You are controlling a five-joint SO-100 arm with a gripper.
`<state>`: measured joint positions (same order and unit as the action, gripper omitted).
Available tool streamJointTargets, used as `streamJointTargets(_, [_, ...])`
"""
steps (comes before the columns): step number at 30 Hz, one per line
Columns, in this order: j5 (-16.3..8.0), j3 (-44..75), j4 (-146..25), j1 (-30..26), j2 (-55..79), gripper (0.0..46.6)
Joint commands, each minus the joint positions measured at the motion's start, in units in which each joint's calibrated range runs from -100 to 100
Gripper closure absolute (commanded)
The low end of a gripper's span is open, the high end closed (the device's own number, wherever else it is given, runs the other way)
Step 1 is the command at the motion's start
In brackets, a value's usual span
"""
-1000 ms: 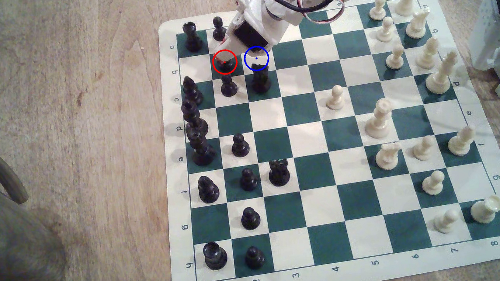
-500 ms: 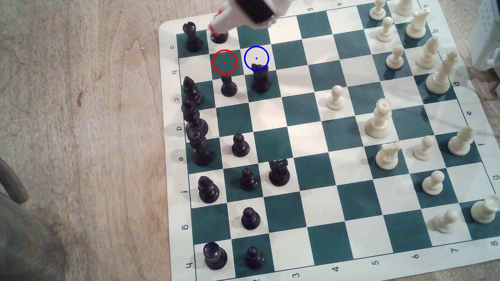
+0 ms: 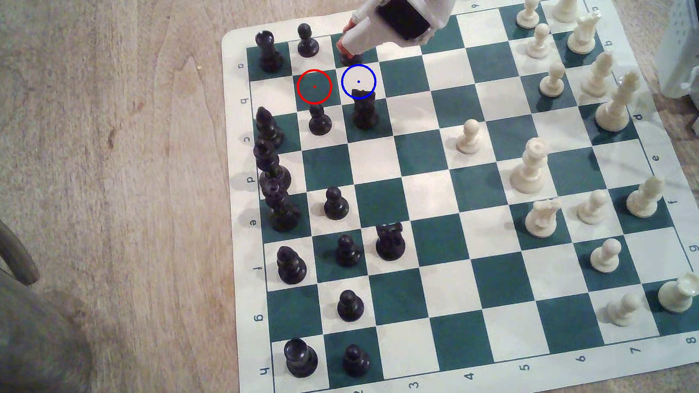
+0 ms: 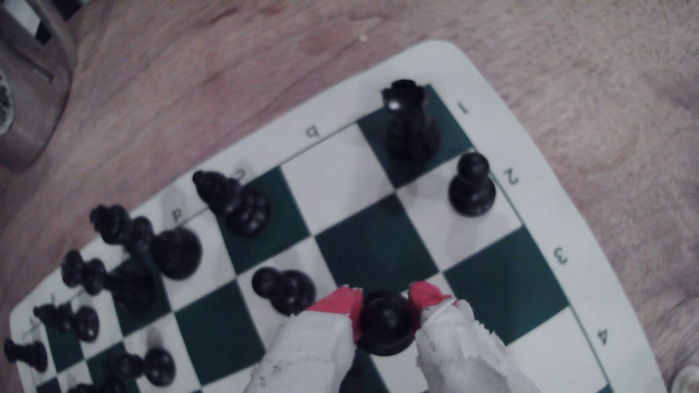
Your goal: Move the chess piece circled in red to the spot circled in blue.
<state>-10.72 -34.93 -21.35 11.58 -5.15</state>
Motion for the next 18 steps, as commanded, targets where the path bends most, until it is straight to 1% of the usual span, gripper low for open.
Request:
streamJointTargets(1, [0.54, 1.75, 1.45, 0.35, -0.03, 46.4])
streamJointTargets(7, [1.37, 1.11, 1.62, 0.98, 2.10, 46.4])
streamJointTargets(18, [1.56, 0.75, 1.62, 0.19, 5.07, 46.4])
